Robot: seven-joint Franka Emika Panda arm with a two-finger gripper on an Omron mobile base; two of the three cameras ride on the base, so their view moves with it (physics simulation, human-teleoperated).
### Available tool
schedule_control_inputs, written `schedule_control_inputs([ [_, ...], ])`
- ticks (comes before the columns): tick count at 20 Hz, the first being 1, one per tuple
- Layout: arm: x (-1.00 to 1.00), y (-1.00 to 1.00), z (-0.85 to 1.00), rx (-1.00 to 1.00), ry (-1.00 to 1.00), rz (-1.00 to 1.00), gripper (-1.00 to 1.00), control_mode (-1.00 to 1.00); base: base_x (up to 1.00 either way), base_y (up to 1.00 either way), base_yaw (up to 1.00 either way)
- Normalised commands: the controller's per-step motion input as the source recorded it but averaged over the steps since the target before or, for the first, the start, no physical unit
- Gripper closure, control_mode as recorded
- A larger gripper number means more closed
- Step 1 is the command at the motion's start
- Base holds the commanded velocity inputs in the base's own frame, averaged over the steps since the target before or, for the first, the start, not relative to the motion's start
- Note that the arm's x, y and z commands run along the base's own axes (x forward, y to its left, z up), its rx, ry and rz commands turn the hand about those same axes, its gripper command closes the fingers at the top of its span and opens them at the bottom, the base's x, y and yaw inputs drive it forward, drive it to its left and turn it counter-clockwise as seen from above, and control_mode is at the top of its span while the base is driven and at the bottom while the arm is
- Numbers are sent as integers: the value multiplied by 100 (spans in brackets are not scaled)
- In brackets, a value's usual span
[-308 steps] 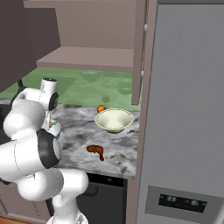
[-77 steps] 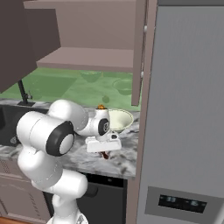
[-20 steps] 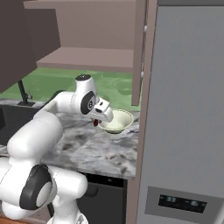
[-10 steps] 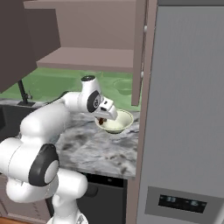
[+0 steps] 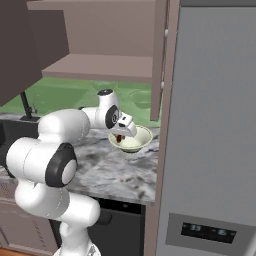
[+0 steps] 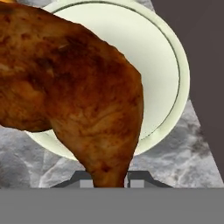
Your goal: Pick both bowls and place them on the counter. Then place the chicken drumstick in one bowl and place the carrot in the other bowl.
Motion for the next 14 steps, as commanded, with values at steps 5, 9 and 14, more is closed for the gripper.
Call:
schedule_control_inputs([
  [5,42,-6,-22,0,2,3,100,-100,0,0,0],
  [9,37,-8,-24,0,3,3,100,-100,0,0,0],
  [14,32,-10,-29,0,3,3,100,-100,0,0,0],
])
